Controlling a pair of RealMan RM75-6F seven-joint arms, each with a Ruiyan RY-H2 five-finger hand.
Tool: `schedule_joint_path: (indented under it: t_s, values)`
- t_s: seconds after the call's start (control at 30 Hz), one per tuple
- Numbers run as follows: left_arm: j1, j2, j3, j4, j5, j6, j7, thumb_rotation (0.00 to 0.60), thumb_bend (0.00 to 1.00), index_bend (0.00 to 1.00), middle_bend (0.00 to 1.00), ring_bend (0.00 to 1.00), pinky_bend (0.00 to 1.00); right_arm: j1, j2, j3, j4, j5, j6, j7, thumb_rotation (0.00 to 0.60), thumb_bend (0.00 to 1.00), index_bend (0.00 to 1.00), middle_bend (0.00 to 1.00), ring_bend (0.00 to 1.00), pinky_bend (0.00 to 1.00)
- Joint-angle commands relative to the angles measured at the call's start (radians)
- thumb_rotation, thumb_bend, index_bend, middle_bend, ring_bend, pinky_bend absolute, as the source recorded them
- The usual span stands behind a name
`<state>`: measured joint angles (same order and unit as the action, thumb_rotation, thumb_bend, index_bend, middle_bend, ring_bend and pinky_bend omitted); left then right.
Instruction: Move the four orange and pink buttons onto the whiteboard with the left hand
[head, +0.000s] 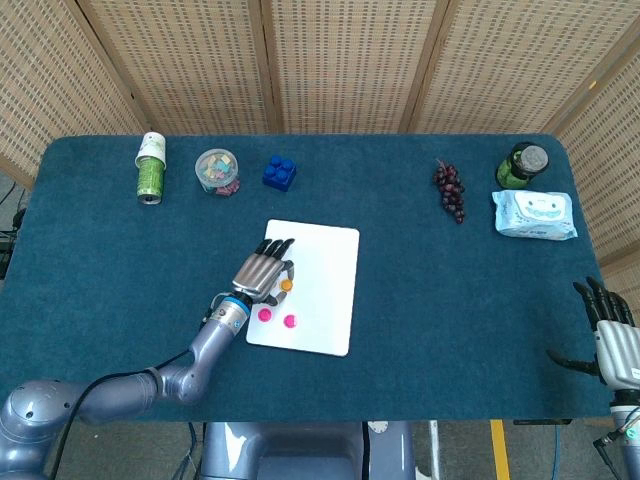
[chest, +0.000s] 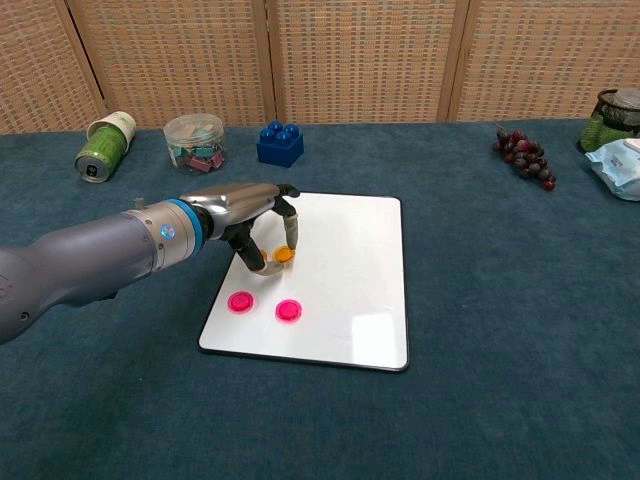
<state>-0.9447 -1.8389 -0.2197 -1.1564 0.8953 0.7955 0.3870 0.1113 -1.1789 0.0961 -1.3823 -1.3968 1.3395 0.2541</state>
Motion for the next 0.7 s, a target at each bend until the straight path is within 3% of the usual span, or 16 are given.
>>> schedule_joint_path:
  t_s: [0.03,0.6,0.7]
  values:
    - [-0.002,-0.003,-0.002,0.003,0.001,-0.002,-0.003,0.600,0.36,0.61,0.00,0.00,0.00,0.000,0.000,0.000,0.000,0.001,0.000,0.000,0.600,0.00,0.00,0.00,0.00,0.00]
    - [-0.008,-0.013,-0.005,0.022,-0.022,-0.015,0.009,0.600,0.36,0.61,0.00,0.00,0.00,-0.001,0.004,0.001,0.001,0.001,0.000,0.011,0.600,0.00,0.00,0.00,0.00,0.00]
    - [-0.010,-0.013,-0.004,0.023,-0.030,-0.022,0.014,0.600,0.35,0.53,0.00,0.00,0.00,-0.001,0.004,0.001,0.000,0.001,0.000,0.011,0.600,0.00,0.00,0.00,0.00,0.00]
